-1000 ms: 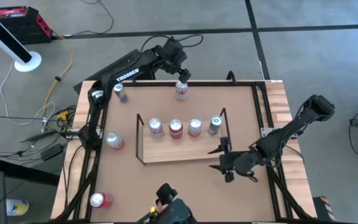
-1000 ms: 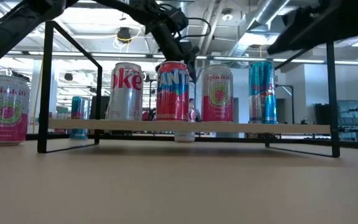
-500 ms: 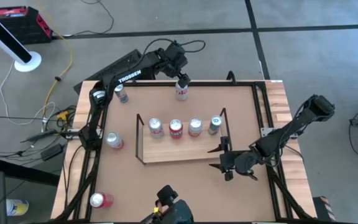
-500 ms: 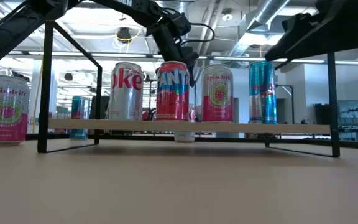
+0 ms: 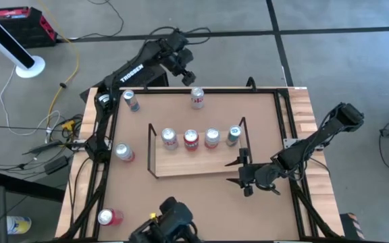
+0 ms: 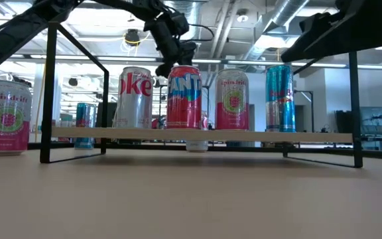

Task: Place canned beverage on shelf
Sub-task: Put the silver soda can on the shelf

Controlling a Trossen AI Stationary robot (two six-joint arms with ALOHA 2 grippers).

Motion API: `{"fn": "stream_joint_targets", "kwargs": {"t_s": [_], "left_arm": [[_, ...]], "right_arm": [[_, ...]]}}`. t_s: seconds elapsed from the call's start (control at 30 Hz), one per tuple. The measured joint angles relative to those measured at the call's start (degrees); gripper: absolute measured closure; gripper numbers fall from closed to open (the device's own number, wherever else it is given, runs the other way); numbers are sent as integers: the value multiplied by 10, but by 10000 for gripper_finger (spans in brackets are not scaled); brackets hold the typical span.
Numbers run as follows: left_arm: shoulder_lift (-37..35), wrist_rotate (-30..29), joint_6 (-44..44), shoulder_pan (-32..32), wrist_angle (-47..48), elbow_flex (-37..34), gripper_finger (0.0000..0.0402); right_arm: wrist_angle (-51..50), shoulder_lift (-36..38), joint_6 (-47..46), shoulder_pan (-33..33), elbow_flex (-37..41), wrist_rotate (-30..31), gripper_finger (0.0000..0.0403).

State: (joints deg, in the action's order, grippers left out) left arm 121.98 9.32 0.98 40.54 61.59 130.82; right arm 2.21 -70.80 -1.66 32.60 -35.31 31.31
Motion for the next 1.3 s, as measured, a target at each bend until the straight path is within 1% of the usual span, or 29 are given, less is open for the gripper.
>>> {"fn": "stream_joint_targets", "kwargs": {"t_s": [0.1, 0.23, 0.47, 0.6, 0.93, 1.17, 1.3], "left_arm": [[15, -12, 9, -10, -17, -7, 72], [45, -13, 24, -22, -30, -12, 72], [85, -18, 44, -35, -33, -12, 72], [86, -48, 55, -44, -53, -25, 72], [86, -54, 68, -60, -74, -28, 72], [86, -103, 76, -65, -72, -28, 72], [86, -107, 76, -65, -71, -28, 72]], "right_arm": [[0, 0, 0, 0, 0, 0, 127], [0, 0, 0, 0, 0, 0, 127], [0, 0, 2, 0, 0, -8, 127], [0, -1, 2, 0, 0, -15, 127], [0, -8, 3, -5, 0, -15, 127], [0, -8, 2, -5, 0, -15, 127], [0, -8, 2, -5, 0, -15, 127]]}}
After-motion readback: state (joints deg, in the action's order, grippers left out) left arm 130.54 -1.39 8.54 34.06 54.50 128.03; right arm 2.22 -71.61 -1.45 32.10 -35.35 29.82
